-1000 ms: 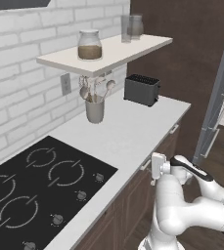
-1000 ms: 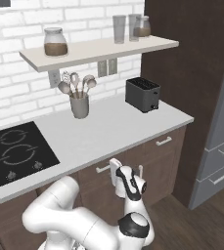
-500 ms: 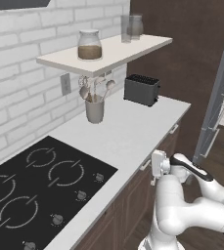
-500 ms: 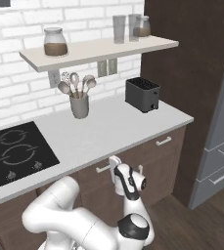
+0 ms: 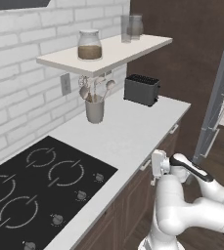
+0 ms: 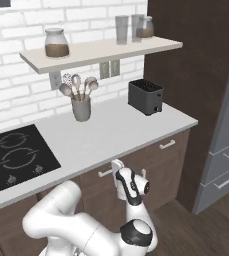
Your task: Take a straw from the drawer in front and place it inside the glass cup on the dining counter.
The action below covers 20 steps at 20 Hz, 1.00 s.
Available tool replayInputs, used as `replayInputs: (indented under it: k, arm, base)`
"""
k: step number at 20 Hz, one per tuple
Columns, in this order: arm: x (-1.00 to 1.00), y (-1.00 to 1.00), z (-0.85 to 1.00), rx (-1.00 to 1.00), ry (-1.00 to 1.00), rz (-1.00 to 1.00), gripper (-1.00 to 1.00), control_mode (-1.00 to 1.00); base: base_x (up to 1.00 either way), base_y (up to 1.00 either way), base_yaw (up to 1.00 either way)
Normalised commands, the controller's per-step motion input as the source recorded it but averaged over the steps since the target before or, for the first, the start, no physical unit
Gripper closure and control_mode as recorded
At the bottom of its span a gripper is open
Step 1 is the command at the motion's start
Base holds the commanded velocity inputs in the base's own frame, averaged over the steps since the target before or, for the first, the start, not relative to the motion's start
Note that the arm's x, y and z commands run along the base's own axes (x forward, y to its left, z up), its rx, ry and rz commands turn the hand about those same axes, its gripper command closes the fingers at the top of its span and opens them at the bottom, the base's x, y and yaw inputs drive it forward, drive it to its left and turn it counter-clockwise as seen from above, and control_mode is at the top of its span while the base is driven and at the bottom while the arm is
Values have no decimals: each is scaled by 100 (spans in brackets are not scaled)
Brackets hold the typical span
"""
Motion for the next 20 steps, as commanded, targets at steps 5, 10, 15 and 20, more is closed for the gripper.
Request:
replayInputs:
  k: [5, 10, 15, 20]
  arm:
    - [0, -2, 0, 0, 0, 0, 100, -100]
    - [-4, -24, 0, -1, 0, 0, 100, -100]
    - [-20, -52, 0, -2, 0, 0, 100, -100]
    - [-36, -65, -7, -4, 0, 0, 100, -100]
  base:
    - [0, 0, 0]
    - [0, 0, 0]
    - [0, 0, 0]
    - [0, 0, 0]
